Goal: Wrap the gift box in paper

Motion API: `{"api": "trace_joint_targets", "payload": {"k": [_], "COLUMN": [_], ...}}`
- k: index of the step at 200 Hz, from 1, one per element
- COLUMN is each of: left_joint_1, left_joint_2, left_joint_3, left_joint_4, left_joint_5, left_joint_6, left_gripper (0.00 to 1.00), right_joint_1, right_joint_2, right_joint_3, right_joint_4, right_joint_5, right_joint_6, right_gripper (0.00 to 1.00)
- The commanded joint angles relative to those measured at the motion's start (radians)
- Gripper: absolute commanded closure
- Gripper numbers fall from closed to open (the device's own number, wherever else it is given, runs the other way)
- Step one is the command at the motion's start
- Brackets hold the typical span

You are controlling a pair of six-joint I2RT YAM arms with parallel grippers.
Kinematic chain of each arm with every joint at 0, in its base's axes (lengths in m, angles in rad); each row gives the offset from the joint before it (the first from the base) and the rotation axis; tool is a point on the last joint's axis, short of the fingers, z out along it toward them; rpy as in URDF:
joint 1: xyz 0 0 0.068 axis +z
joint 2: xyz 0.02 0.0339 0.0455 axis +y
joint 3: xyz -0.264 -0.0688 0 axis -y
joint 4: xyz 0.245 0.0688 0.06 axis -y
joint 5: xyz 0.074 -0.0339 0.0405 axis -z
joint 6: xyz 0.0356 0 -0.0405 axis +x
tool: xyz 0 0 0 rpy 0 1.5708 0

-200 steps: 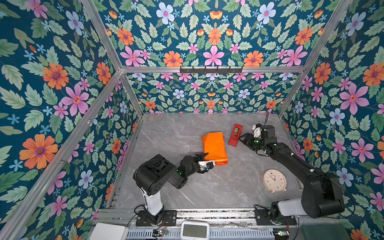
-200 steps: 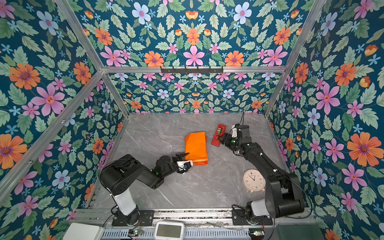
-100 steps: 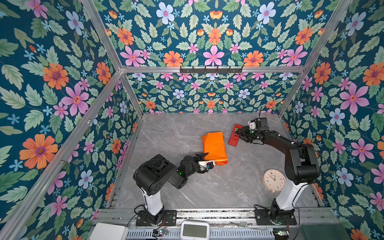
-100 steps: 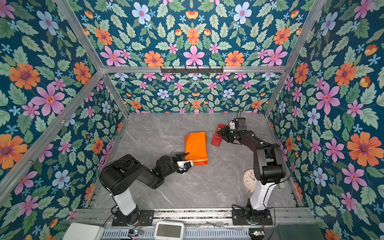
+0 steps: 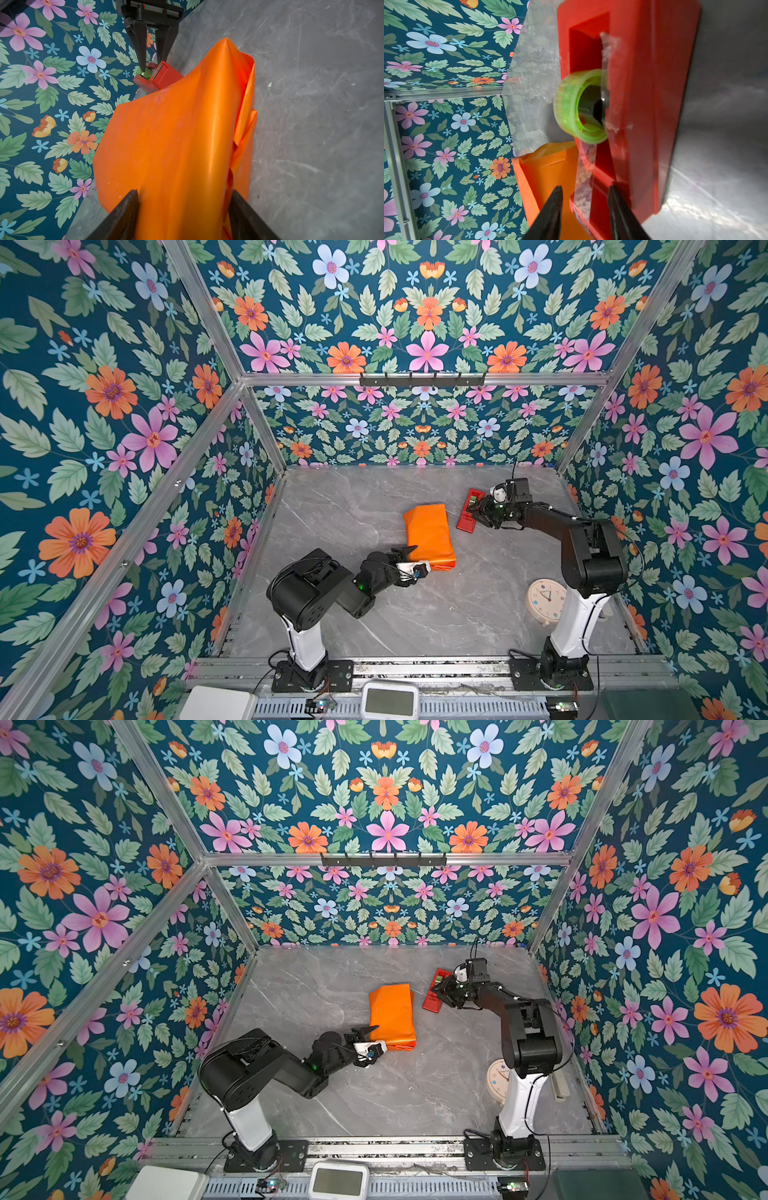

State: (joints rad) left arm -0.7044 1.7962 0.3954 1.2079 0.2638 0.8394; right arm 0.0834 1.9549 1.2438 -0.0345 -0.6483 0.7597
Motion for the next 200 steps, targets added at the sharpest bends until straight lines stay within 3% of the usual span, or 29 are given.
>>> {"api": "trace_joint_targets", "payload": {"k": [1,63,137,168,200], "left_joint_1": [-0.001,-0.001,-0.001,-0.001,-0.001], "left_joint_2": [0.006,0.006,0.006,0.006,0.005], "left_joint_3": [0.002,0.000,0.001,0.000,0.000], "left_joint_4": [-0.069,-0.070,-0.070,-0.070,-0.070], "left_joint_5": [0.000,0.000,-0.002,0.000,0.000], "left_joint_6": [-0.007,-0.008,-0.008,-0.008,-0.007], "left_gripper": [0.31,0.30,0.30,0.31,0.30], "right_joint_1": [-0.001,-0.001,-0.003,-0.012,-0.022], "right_joint_2": [0.015,0.033,0.052,0.049,0.027], "right_joint_3": [0.000,-0.040,-0.059,-0.077,-0.109], "right_joint_4": [0.013,0.093,0.170,0.233,0.344], "right_joint_5": [0.016,0.000,-0.032,-0.055,-0.079], "right_joint_6": [0.015,0.091,0.150,0.198,0.271], "right_gripper": [0.63,0.79,0.90,1.00,1.00]}}
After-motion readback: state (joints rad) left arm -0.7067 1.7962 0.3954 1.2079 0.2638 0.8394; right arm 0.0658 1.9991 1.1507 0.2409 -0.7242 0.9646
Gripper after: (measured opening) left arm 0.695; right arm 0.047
